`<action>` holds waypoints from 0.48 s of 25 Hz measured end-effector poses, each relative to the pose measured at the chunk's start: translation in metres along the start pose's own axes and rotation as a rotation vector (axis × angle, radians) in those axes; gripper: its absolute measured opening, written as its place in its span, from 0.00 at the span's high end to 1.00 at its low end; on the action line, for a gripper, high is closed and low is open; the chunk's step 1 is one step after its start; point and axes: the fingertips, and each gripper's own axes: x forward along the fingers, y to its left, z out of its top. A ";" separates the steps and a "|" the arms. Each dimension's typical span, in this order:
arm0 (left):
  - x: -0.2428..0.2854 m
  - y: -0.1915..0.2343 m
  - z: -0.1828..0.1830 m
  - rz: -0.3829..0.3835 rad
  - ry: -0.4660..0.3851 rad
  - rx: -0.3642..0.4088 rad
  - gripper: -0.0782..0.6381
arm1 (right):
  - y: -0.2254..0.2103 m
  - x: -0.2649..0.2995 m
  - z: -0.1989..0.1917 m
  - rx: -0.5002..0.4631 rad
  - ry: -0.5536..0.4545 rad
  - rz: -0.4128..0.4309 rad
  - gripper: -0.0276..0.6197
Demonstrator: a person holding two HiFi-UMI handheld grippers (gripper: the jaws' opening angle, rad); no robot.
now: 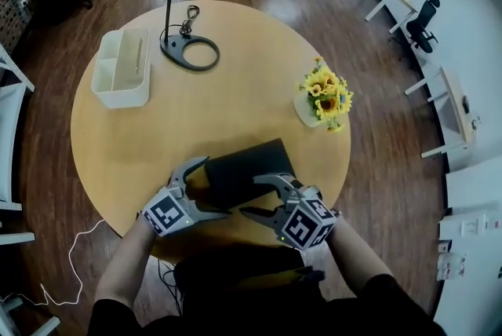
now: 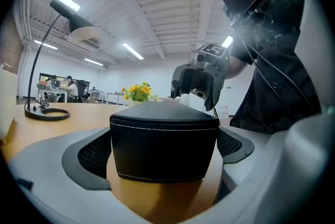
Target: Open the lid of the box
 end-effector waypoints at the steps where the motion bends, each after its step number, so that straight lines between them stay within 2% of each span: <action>1: 0.000 0.000 0.000 0.000 -0.006 0.003 0.03 | 0.002 0.001 0.000 -0.017 0.007 0.016 0.56; 4: 0.000 0.000 -0.002 0.004 -0.014 0.011 0.03 | 0.002 0.006 -0.002 -0.055 0.029 0.014 0.56; 8: 0.001 0.000 -0.005 0.000 -0.011 0.021 0.03 | -0.005 0.008 -0.001 -0.031 0.030 0.011 0.56; 11: 0.000 0.000 -0.005 0.001 0.002 0.020 0.04 | -0.006 0.009 0.001 -0.077 0.036 0.025 0.56; 12: 0.000 0.000 -0.004 0.002 0.007 0.017 0.04 | -0.007 0.009 0.001 -0.096 0.039 0.022 0.53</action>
